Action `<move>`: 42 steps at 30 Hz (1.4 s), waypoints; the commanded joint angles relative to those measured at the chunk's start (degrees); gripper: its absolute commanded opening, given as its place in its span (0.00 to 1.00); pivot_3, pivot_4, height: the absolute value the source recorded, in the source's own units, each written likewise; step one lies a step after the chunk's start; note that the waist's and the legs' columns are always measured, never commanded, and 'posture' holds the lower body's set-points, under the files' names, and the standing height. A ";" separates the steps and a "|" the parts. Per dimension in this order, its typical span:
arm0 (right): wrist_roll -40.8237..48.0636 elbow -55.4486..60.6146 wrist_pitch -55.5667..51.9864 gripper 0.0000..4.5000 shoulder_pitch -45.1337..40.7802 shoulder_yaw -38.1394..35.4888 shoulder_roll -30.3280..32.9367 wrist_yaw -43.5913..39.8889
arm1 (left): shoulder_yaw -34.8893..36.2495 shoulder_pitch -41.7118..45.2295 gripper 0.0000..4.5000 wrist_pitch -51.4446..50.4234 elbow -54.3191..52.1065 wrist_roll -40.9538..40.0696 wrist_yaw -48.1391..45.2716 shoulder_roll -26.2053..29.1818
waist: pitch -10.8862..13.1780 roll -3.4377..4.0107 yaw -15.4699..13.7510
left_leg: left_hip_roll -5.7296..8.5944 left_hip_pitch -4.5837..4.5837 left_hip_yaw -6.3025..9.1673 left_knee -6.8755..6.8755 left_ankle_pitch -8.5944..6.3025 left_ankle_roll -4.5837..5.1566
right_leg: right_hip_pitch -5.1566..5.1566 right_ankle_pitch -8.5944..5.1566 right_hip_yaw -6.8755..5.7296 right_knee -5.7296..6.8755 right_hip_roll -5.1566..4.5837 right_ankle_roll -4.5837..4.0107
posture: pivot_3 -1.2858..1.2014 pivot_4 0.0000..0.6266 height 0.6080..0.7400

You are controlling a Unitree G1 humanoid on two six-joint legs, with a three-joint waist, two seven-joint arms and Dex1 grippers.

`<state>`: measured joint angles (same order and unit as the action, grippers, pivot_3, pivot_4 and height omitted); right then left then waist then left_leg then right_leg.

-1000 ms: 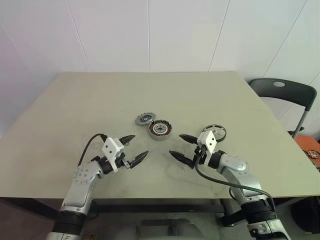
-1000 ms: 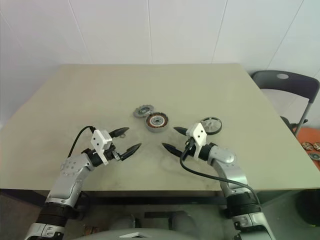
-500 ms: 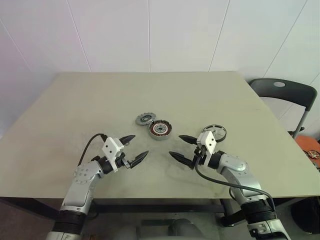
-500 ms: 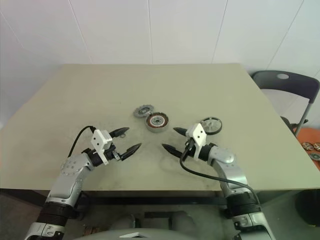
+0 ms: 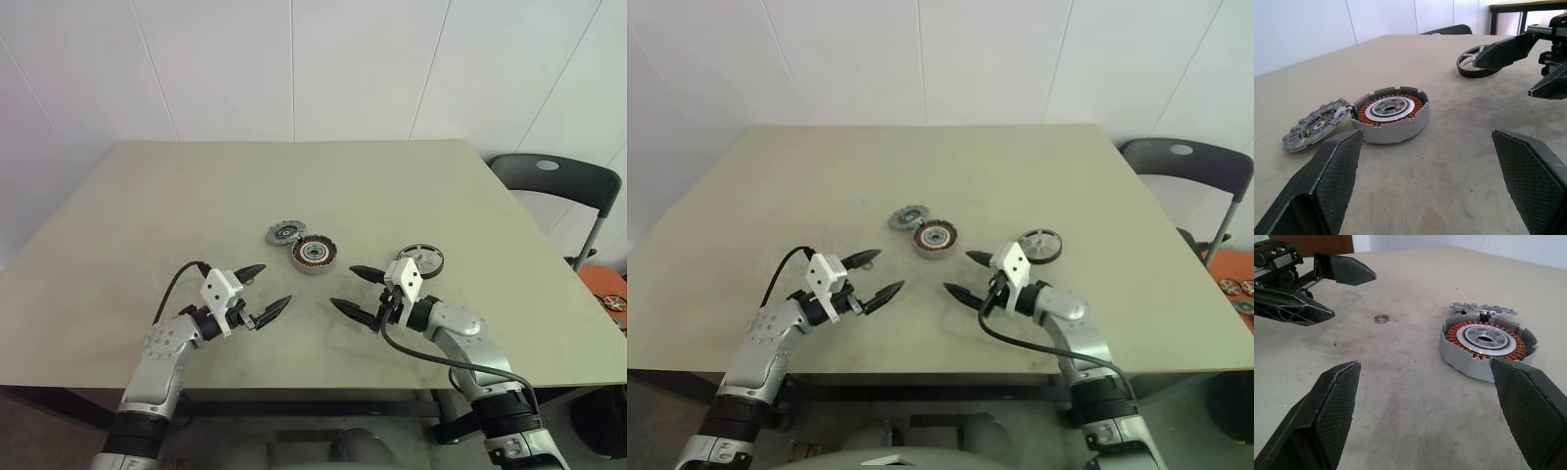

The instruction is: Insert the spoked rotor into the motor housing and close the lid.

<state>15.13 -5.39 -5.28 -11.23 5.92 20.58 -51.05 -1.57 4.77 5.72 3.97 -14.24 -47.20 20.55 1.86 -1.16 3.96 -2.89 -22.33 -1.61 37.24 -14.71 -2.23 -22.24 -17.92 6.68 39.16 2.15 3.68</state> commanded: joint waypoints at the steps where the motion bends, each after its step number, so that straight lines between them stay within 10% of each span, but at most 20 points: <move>1: -1.63 0.36 -0.41 0.98 -3.28 1.78 0.28 -0.24 | -0.13 1.26 1.00 1.09 -0.89 0.04 0.27 0.07 | 0.00 0.00 0.04 | 0.00 0.00 0.00 0.00 0.00 0.00 | 0.00 0.00 0.00 0.00 0.00 0.00 | 0.52 0.00 1.00; 16: -21.08 -24.76 0.41 0.98 -40.07 18.89 -4.31 -5.32 | -0.06 0.65 1.00 1.69 -1.25 0.36 2.01 -0.64 | 0.00 0.01 0.00 | 0.01 -0.04 0.01 -0.05 0.00 0.00 | -0.07 0.01 0.01 0.02 -0.05 -0.01 | 0.52 0.00 1.00; 24: -24.60 -30.54 3.71 0.98 -48.79 23.65 -4.38 -16.82 | -0.29 -0.87 1.00 1.72 -2.48 0.39 3.41 -0.84 | 0.02 0.04 0.18 | 0.01 -0.05 0.00 -0.03 0.00 0.00 | -0.12 0.01 0.01 0.08 -0.09 0.00 | 0.52 0.00 1.00; 42: -36.87 -51.12 10.72 0.98 -58.59 26.78 -7.32 -12.55 | -1.23 -0.16 1.00 1.59 -2.32 0.29 4.09 -1.13 | 0.02 0.04 0.21 | 0.02 -0.04 -0.01 -0.04 0.00 0.00 | -0.14 0.01 0.01 0.10 -0.11 -0.02 | 0.52 0.00 1.00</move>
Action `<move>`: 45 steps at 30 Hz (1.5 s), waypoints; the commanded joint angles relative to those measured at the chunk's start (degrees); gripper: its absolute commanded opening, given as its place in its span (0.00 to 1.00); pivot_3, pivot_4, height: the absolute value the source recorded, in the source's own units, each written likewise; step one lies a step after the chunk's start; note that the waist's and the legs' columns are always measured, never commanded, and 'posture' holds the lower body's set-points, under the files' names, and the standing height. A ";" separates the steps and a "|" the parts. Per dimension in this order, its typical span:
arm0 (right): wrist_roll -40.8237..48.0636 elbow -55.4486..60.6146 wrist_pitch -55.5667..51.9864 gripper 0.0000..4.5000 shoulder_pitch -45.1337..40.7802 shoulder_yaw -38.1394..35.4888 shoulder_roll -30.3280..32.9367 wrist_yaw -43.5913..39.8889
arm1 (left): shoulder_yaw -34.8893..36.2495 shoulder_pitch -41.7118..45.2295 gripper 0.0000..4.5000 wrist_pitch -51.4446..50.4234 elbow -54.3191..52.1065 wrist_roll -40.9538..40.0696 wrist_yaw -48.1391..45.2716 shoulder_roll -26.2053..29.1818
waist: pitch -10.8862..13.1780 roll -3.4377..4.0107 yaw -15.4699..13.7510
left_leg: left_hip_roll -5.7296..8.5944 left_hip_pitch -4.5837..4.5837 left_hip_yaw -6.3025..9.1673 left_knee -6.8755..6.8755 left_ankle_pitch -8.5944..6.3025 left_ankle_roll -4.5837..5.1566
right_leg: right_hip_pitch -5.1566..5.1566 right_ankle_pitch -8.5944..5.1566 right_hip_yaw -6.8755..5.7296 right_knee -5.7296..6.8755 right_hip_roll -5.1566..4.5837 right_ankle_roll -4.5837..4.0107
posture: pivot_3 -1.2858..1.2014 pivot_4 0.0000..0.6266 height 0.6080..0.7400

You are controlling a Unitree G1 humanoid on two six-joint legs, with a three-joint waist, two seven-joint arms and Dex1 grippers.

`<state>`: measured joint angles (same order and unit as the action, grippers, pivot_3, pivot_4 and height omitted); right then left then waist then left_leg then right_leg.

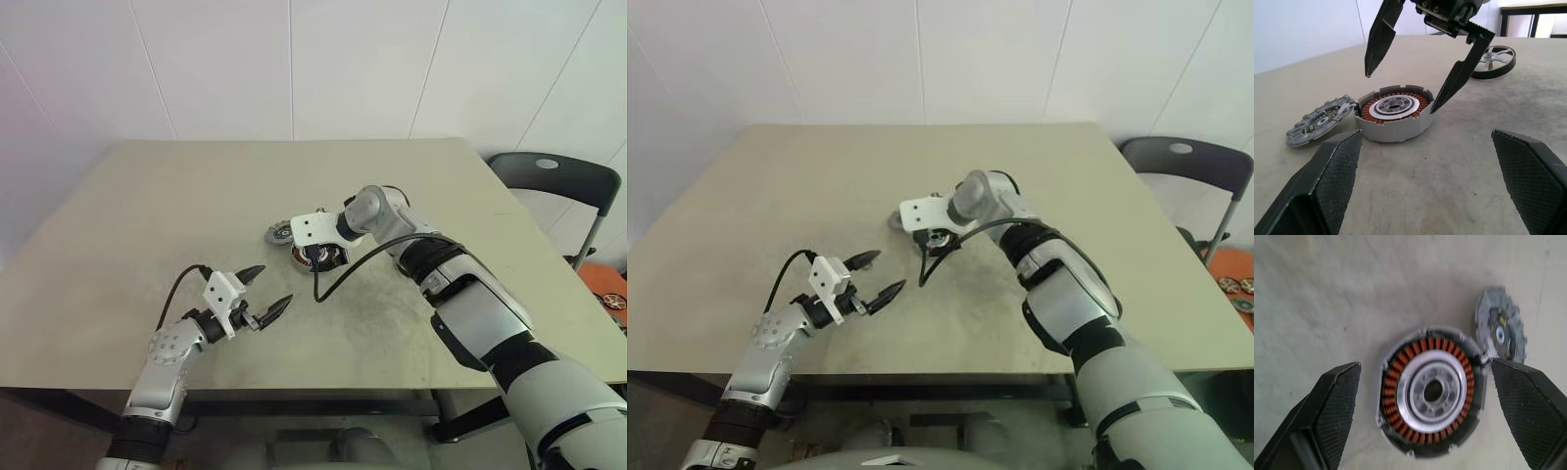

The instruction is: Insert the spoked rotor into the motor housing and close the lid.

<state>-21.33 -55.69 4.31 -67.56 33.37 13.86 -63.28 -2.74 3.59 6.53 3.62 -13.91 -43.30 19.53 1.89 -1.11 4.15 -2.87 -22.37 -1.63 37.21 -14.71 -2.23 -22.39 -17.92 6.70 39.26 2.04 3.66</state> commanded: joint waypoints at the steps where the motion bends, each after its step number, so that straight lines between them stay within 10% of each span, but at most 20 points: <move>1: -0.54 -1.34 1.15 0.98 -2.23 -0.72 -0.65 -0.80 | -0.12 1.08 1.00 0.79 -1.90 -0.01 0.21 -0.16 | 0.00 0.01 0.01 | 0.00 0.00 0.00 0.00 0.00 0.00 | 0.00 0.00 0.00 0.00 0.00 0.00 | 0.52 0.00 1.00; 37: -6.12 -16.01 0.25 0.98 -4.88 0.06 -6.73 -4.24 | -1.03 1.30 1.00 1.17 -1.72 1.06 1.98 -2.61 | 0.01 0.04 0.09 | 0.01 0.00 0.01 0.00 0.00 0.00 | -0.01 0.00 0.00 0.02 0.02 0.00 | 0.52 0.00 1.00; 45: -6.63 -17.63 0.30 0.49 -6.55 -1.01 -7.67 -3.73 | -1.46 0.74 1.00 1.30 -2.22 1.23 2.72 -3.01 | 0.01 0.05 0.16 | 0.01 -0.01 0.01 -0.06 0.00 -0.01 | -0.04 0.00 0.00 0.01 0.02 0.00 | 0.52 0.00 1.00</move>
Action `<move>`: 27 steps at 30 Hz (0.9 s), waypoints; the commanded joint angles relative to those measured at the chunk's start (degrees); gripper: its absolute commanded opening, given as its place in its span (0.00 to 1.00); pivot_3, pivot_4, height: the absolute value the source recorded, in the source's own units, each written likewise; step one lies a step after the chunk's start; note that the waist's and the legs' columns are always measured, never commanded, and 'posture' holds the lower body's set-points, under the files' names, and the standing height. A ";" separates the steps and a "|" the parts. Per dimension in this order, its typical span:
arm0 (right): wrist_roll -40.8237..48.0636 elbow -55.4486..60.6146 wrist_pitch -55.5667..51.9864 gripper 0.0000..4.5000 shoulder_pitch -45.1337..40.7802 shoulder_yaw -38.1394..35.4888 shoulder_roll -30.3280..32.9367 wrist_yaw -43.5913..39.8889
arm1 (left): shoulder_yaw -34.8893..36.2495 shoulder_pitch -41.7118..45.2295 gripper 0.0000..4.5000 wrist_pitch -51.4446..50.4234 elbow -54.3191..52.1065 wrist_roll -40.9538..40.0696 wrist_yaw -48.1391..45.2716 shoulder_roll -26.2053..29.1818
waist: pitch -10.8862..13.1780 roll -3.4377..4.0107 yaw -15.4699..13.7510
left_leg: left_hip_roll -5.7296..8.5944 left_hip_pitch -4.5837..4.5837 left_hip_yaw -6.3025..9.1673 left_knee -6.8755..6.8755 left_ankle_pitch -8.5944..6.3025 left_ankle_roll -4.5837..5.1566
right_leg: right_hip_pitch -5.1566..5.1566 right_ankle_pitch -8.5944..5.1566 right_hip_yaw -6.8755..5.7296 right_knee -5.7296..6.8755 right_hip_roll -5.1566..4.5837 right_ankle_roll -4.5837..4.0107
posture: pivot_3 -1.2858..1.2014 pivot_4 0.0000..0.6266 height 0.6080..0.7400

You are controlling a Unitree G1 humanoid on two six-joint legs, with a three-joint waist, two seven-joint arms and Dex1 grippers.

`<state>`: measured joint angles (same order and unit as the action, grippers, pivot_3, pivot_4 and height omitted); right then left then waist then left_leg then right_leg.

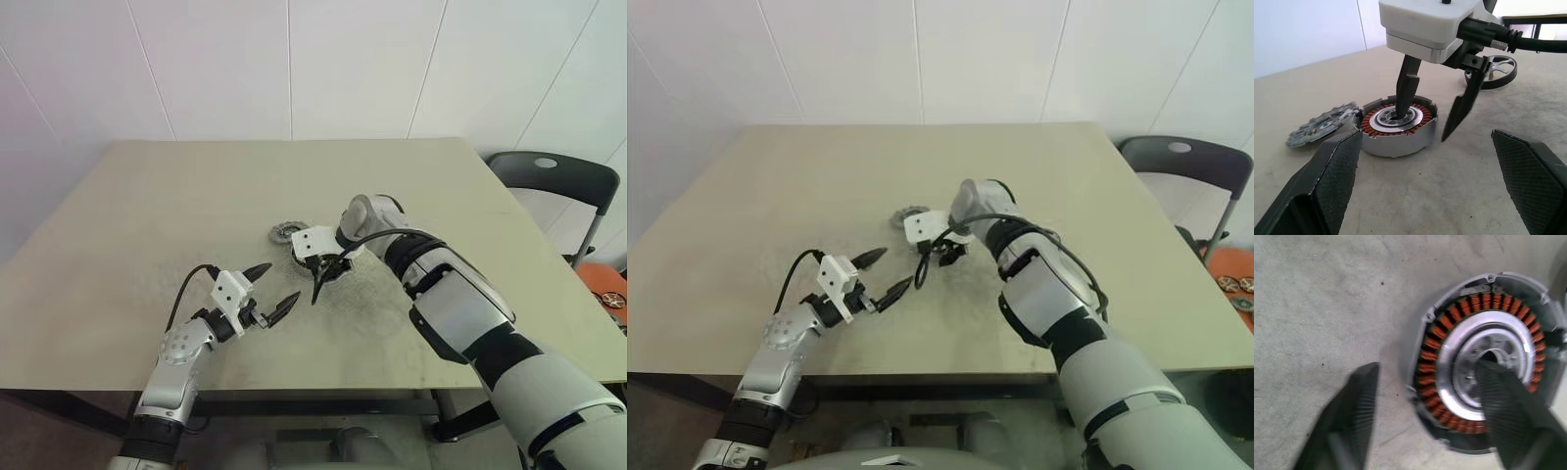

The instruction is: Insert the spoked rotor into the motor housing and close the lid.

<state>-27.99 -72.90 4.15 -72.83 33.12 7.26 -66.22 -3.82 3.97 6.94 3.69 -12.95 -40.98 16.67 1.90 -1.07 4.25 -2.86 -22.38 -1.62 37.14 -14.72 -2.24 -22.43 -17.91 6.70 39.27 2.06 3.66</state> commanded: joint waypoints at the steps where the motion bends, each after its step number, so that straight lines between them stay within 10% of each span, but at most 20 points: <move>1: 0.01 -0.46 0.52 0.44 -1.28 -0.87 -1.03 -0.80 | -0.36 0.34 1.00 0.86 -2.37 0.28 0.48 -0.14 | -0.02 0.00 0.18 | 0.00 0.01 0.00 -0.01 0.00 0.00 | 0.00 0.00 0.00 0.00 0.00 0.00 | 0.52 0.00 1.00; 15: 2.39 5.80 5.62 0.39 1.86 -1.97 2.79 -12.45 | -0.27 0.81 1.00 0.73 -2.06 0.22 0.23 0.11 | -0.01 0.02 -0.14 | 0.01 -0.02 0.02 0.01 0.00 0.00 | 0.00 0.00 -0.02 0.03 0.01 0.00 | 0.52 0.00 1.00; 27: 4.76 34.09 -0.68 0.39 16.69 -0.99 13.71 -22.27 | 0.96 1.08 1.00 0.61 -1.86 -0.49 -0.17 1.53 | -0.03 0.00 -0.45 | 0.04 -0.03 0.07 0.05 0.00 0.00 | 0.08 0.00 -0.07 -0.02 -0.06 0.01 | 0.52 0.00 1.00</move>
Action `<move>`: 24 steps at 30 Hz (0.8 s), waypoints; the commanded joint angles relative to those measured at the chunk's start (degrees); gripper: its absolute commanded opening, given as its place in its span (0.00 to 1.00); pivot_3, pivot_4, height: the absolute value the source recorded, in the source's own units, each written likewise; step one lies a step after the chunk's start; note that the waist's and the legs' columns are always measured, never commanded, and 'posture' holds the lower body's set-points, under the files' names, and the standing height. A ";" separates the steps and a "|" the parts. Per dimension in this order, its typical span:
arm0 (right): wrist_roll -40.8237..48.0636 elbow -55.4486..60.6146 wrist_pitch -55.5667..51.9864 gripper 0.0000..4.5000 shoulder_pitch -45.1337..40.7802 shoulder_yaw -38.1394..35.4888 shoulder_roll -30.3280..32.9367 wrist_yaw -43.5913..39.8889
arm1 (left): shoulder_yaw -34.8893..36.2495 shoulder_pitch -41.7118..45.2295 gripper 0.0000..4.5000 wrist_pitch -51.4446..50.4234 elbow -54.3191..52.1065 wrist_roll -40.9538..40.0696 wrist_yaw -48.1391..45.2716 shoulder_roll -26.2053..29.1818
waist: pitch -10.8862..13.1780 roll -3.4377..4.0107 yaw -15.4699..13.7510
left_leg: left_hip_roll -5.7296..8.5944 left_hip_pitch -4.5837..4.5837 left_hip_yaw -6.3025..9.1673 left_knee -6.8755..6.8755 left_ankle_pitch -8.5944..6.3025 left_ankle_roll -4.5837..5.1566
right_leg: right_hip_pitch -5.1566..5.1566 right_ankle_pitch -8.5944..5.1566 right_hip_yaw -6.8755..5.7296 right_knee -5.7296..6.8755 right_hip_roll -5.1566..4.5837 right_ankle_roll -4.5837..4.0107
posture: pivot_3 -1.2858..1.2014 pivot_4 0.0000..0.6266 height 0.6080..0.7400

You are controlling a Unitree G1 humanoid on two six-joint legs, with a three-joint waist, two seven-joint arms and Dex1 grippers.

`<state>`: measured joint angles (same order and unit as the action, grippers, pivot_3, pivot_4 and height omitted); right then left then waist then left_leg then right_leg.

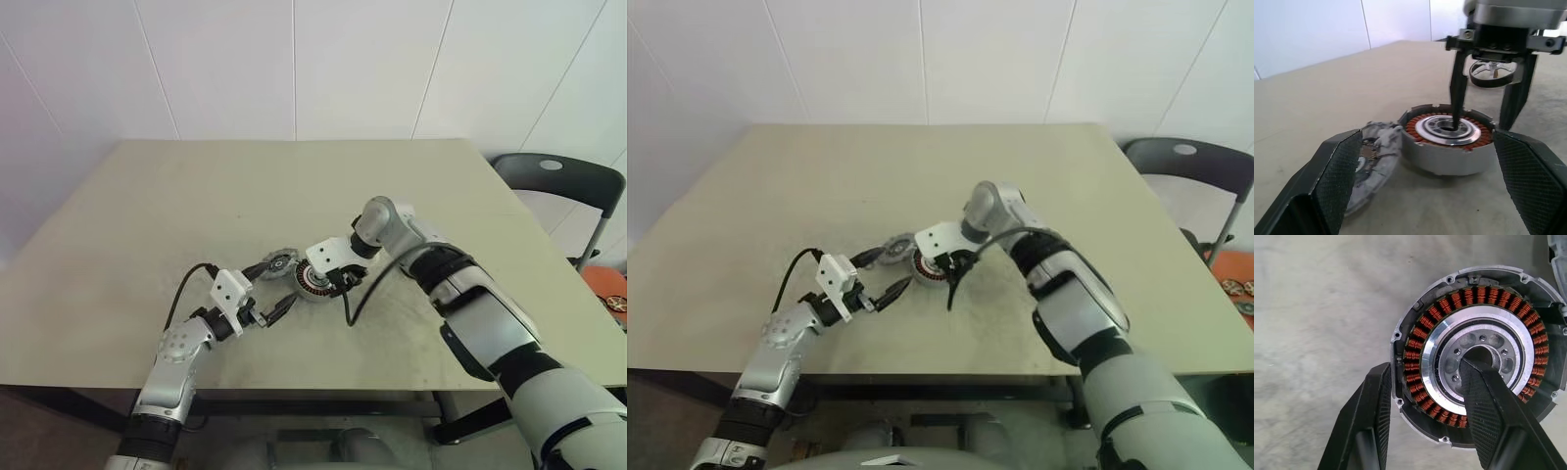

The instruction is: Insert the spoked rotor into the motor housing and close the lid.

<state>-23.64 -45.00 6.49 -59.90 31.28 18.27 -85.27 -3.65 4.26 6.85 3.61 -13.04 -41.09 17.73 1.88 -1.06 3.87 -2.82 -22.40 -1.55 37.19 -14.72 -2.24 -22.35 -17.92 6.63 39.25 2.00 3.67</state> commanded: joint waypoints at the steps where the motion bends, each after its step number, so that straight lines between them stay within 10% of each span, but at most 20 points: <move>1: 0.25 8.55 -3.99 0.39 5.21 0.94 3.72 -2.94 | 0.80 0.78 1.00 0.66 -1.81 -0.42 0.02 0.55 | -0.01 0.00 -0.07 | 0.00 0.00 0.01 0.00 0.00 0.00 | 0.02 0.00 -0.01 -0.01 -0.01 0.00 | 0.52 0.00 1.00; 24: 5.54 39.90 -28.55 0.39 20.56 0.58 13.42 -3.72 | 0.65 0.88 1.00 0.40 -1.30 -0.42 0.34 0.21 | -0.09 -0.04 -1.69 | 0.14 0.00 -0.03 0.01 0.00 0.00 | 0.09 -0.03 -0.15 -0.13 -0.12 0.01 | 0.52 0.00 1.00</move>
<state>-18.93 -4.69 -21.58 -40.76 29.38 30.80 -87.34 -3.50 4.28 6.52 3.33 -13.09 -40.97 18.00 1.79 -1.11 2.18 -2.68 -22.40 -1.59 37.21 -14.72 -2.24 -22.26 -17.95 6.48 39.11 1.89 3.69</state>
